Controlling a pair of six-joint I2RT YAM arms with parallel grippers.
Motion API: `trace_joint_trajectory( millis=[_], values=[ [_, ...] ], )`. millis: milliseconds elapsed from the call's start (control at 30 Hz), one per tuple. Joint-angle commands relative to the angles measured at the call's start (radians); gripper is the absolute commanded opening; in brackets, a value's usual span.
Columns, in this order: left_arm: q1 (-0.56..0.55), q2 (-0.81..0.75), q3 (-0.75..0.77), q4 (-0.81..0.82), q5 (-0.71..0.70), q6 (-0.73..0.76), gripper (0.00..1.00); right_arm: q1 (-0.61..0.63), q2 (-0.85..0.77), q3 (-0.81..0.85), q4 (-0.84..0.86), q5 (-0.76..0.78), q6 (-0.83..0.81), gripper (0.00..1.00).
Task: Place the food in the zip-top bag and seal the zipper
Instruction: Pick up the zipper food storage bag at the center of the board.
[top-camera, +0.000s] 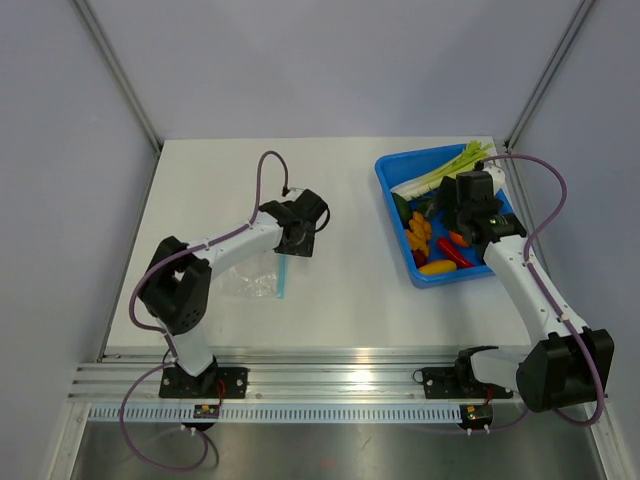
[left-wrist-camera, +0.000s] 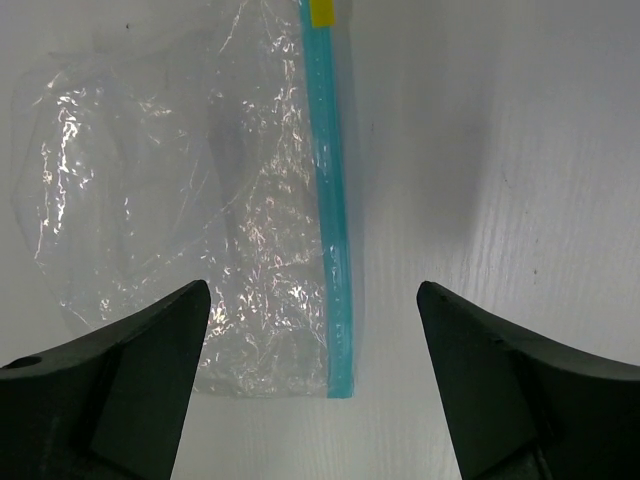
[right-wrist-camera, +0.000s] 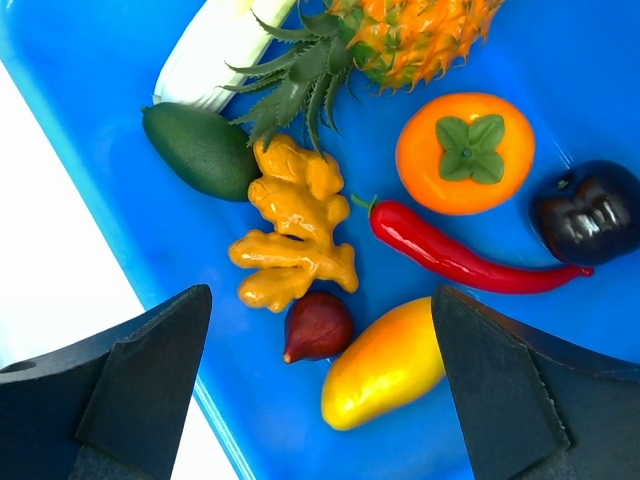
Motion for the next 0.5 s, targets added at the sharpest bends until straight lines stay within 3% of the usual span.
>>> trace_joint_trajectory(
  millis=[0,333,467],
  values=[
    [-0.010,0.007,0.034,0.011,-0.050,-0.033,0.87,0.003,-0.032,-0.002,0.018,-0.010,-0.003,0.99],
    [-0.011,0.114,0.106,-0.015,-0.127,-0.034,0.69,0.003,-0.059,-0.025,0.009,-0.001,0.004,0.99],
    [-0.011,0.142,0.102,-0.021,-0.141,-0.041,0.69,0.003,-0.075,-0.031,0.004,0.008,0.000,0.99]
  ],
)
